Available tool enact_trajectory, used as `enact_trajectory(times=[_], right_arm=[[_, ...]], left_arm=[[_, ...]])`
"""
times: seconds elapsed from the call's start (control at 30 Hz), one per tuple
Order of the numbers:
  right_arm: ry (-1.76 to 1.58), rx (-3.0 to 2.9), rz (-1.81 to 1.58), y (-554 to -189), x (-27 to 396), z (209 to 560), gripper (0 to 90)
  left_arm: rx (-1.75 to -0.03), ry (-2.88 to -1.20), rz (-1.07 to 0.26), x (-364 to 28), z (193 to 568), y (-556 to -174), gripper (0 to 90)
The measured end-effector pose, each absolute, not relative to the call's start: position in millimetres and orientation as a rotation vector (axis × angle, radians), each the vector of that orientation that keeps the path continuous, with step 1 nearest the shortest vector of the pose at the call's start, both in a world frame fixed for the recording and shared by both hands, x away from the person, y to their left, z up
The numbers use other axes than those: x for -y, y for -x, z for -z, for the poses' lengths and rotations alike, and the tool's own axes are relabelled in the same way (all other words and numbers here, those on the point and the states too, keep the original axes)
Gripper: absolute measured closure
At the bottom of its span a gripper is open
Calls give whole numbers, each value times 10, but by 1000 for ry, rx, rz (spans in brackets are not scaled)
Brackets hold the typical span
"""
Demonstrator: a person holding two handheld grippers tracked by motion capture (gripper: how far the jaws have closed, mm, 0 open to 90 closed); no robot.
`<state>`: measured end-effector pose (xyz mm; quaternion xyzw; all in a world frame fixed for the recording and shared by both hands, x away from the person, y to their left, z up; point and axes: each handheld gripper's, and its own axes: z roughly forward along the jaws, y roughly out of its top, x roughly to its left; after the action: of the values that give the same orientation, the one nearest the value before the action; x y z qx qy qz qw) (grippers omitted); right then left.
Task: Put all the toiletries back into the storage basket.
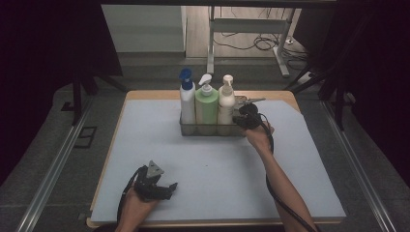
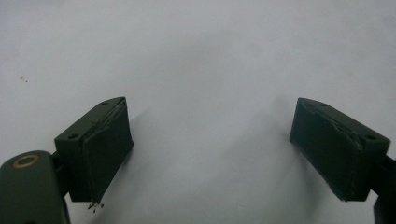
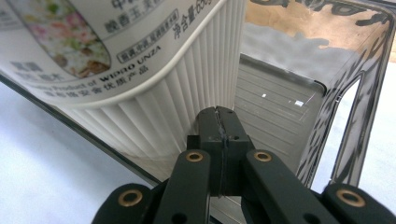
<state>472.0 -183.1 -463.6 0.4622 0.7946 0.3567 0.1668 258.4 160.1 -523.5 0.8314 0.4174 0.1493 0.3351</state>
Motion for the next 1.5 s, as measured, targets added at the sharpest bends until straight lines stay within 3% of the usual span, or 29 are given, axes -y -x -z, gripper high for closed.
enact_trajectory(times=[0.47,0.8,1.3,1.5], right_arm=[[-1303,-2258,-994,-4710,1830,4629,891],[-1295,-2245,-986,-4676,1874,4576,788],[-1236,-2238,-994,-4575,2008,4459,502],[-1187,-2249,-994,-4501,2051,4368,431]], left_arm=[[-1088,-2170,-390,-1601,5235,-2584,121],[-1088,-2170,-390,-1601,5235,-2583,121],[-1088,-2170,-391,-1601,5235,-2582,121],[-1088,-2169,-391,-1601,5235,-2582,121]])
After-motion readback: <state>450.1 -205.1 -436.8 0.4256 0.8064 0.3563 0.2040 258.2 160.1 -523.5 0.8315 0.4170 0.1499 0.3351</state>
